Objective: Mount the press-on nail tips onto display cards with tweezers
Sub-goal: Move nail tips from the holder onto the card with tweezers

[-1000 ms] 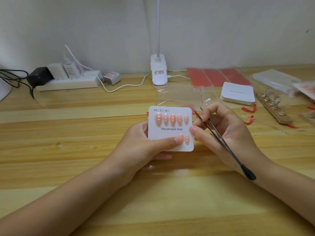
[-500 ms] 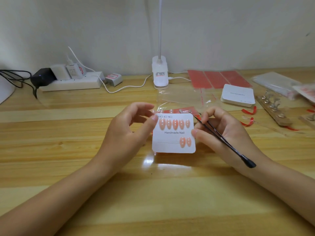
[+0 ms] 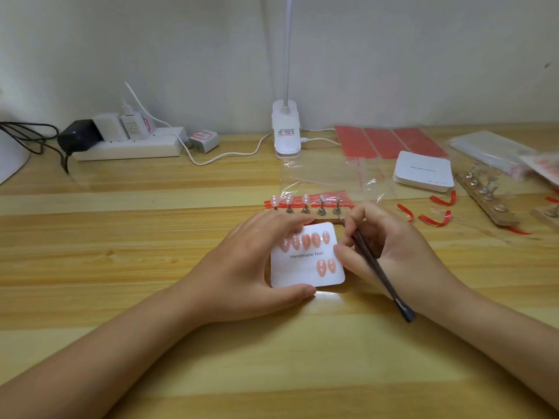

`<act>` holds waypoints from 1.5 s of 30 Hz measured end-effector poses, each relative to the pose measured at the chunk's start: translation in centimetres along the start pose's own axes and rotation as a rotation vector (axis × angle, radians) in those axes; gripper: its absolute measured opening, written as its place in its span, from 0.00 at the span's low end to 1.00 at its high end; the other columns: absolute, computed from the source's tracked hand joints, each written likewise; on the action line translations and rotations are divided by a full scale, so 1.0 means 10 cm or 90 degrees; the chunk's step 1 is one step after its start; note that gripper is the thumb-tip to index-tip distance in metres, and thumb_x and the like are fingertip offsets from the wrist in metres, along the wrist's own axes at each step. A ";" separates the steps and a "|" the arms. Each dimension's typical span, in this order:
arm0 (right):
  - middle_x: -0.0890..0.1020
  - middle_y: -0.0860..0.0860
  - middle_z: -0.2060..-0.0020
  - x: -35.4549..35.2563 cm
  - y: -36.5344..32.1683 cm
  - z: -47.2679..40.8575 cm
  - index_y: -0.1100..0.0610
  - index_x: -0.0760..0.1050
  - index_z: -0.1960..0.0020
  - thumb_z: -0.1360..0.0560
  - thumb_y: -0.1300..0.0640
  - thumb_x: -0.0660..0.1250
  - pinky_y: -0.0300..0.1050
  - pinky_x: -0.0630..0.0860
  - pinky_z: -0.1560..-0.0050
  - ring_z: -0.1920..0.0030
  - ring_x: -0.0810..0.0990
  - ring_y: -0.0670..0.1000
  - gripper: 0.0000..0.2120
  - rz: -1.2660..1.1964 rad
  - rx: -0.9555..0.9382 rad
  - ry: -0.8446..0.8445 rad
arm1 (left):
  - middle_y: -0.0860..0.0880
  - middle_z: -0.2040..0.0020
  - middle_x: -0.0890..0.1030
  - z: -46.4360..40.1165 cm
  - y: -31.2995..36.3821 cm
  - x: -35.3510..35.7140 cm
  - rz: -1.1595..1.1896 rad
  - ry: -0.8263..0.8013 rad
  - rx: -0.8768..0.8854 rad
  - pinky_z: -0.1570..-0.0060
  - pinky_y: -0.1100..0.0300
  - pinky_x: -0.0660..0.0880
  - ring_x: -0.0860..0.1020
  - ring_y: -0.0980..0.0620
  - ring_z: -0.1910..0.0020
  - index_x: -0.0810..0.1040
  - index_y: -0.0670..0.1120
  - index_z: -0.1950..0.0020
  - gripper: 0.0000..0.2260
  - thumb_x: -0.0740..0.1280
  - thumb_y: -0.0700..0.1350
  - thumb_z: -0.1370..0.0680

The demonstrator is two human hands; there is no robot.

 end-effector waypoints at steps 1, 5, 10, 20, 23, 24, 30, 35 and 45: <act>0.76 0.57 0.70 0.00 -0.01 0.01 0.52 0.69 0.60 0.30 0.64 0.69 0.43 0.71 0.66 0.69 0.73 0.55 0.10 0.018 -0.005 0.003 | 0.63 0.40 0.70 0.00 -0.03 0.02 0.004 -0.015 -0.016 0.37 0.59 0.65 0.66 0.64 0.38 0.61 0.62 0.31 0.32 0.64 0.65 0.33; 0.76 0.56 0.70 -0.01 -0.01 0.02 0.50 0.69 0.60 0.31 0.63 0.70 0.45 0.71 0.65 0.68 0.73 0.54 0.11 0.073 -0.018 0.006 | 0.69 0.40 0.65 0.00 -0.08 0.09 -0.010 -0.058 -0.034 0.36 0.64 0.62 0.63 0.69 0.38 0.56 0.67 0.32 0.32 0.61 0.68 0.35; 0.75 0.51 0.69 -0.09 -0.11 0.04 0.53 0.70 0.59 0.31 0.65 0.70 0.41 0.72 0.66 0.66 0.74 0.50 0.11 0.090 -0.072 0.063 | 0.67 0.40 0.67 0.00 -0.07 0.10 -0.009 -0.058 -0.032 0.35 0.61 0.62 0.63 0.68 0.37 0.57 0.63 0.30 0.34 0.61 0.67 0.34; 0.78 0.54 0.68 -0.19 -0.25 0.12 0.54 0.69 0.59 0.29 0.58 0.68 0.31 0.72 0.61 0.65 0.79 0.47 0.07 0.007 -0.152 0.114 | 0.60 0.40 0.69 -0.13 0.14 -0.20 0.053 0.018 0.038 0.41 0.72 0.63 0.68 0.61 0.40 0.68 0.57 0.37 0.24 0.66 0.61 0.32; 0.78 0.54 0.68 -0.24 -0.20 0.09 0.51 0.69 0.59 0.27 0.53 0.67 0.27 0.68 0.63 0.69 0.77 0.42 0.07 -0.062 -0.122 0.145 | 0.58 0.46 0.73 -0.26 0.12 -0.45 0.009 0.119 0.051 0.48 0.74 0.65 0.71 0.59 0.49 0.70 0.52 0.41 0.22 0.72 0.55 0.31; 0.79 0.55 0.68 -0.25 -0.18 0.08 0.49 0.68 0.59 0.27 0.51 0.66 0.26 0.67 0.65 0.71 0.75 0.41 0.07 -0.089 -0.107 0.150 | 0.59 0.47 0.72 -0.31 0.08 -0.50 0.007 0.144 0.037 0.49 0.75 0.64 0.71 0.60 0.50 0.70 0.51 0.42 0.21 0.73 0.52 0.31; 0.80 0.48 0.71 -0.29 -0.04 0.02 0.43 0.69 0.60 0.29 0.36 0.55 0.39 0.70 0.65 0.72 0.71 0.43 0.12 -0.136 -0.038 0.159 | 0.56 0.52 0.76 -0.53 -0.28 -0.33 0.055 0.148 -0.096 0.54 0.76 0.65 0.73 0.59 0.51 0.71 0.51 0.40 0.24 0.75 0.44 0.33; 0.77 0.52 0.70 -0.28 0.01 0.02 0.49 0.72 0.58 0.26 0.35 0.50 0.33 0.71 0.65 0.70 0.72 0.44 0.20 -0.154 -0.020 0.147 | 0.57 0.57 0.79 -0.54 -0.43 -0.24 0.160 0.172 -0.125 0.58 0.78 0.66 0.75 0.69 0.56 0.72 0.53 0.43 0.21 0.75 0.42 0.32; 0.81 0.39 0.66 -0.35 -0.02 0.01 0.48 0.78 0.61 0.32 0.44 0.64 0.23 0.69 0.61 0.63 0.78 0.35 0.08 -0.131 -0.010 0.205 | 0.58 0.60 0.80 -0.58 -0.37 -0.19 0.213 0.137 -0.089 0.57 0.70 0.69 0.76 0.59 0.59 0.72 0.56 0.46 0.20 0.75 0.40 0.31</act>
Point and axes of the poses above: each hand's wrist, its own z-axis away from the middle knuckle, its own x-axis out of the palm, y = z × x, the point moved 10 cm from there along -z, towards the middle knuckle
